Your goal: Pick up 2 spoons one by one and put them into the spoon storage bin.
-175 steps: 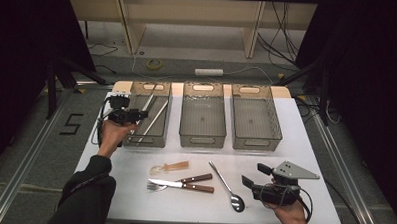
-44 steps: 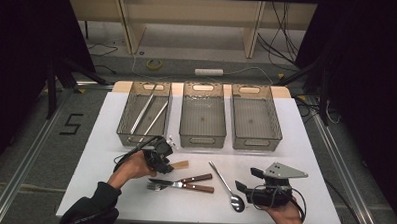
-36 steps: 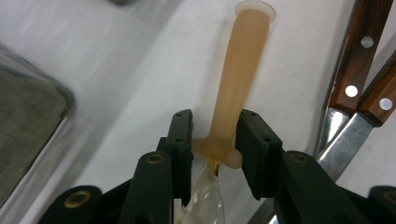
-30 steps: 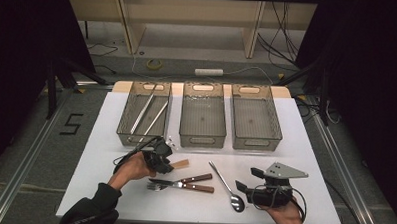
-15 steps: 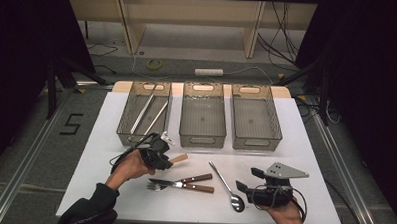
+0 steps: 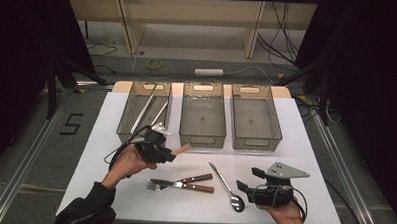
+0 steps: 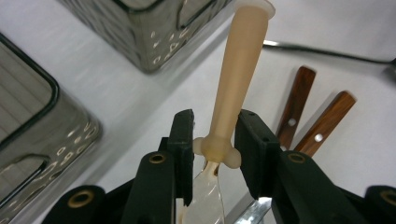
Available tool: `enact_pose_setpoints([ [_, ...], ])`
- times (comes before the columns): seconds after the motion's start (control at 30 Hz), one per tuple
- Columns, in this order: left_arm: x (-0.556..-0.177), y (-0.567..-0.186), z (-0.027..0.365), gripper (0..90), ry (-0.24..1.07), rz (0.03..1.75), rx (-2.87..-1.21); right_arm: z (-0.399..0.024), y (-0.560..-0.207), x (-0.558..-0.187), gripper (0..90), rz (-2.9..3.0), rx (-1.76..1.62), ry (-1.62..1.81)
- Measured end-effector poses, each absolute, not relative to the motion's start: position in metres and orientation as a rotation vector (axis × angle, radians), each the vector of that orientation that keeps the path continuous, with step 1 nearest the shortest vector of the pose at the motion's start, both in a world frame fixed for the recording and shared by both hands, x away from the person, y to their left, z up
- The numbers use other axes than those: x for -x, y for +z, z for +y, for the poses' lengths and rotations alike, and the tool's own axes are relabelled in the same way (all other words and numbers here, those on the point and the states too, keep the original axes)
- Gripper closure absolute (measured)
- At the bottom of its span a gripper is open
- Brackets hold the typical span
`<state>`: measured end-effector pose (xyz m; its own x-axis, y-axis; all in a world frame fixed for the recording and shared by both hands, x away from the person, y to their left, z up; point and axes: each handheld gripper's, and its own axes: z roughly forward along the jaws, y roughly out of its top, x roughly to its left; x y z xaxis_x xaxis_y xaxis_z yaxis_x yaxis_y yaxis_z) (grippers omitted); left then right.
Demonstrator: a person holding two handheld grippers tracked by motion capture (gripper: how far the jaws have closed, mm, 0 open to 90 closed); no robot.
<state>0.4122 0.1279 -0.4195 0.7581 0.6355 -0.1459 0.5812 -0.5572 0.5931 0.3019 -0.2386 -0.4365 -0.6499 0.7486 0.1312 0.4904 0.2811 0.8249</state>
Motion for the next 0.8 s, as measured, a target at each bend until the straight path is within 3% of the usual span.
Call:
enact_pose_setpoints([
  [0.8,-0.443,-0.378,0.108,68.9,0.166,0.930,-2.128,-0.240,-0.437,-0.302,28.6,2.269,-1.142,1.312],
])
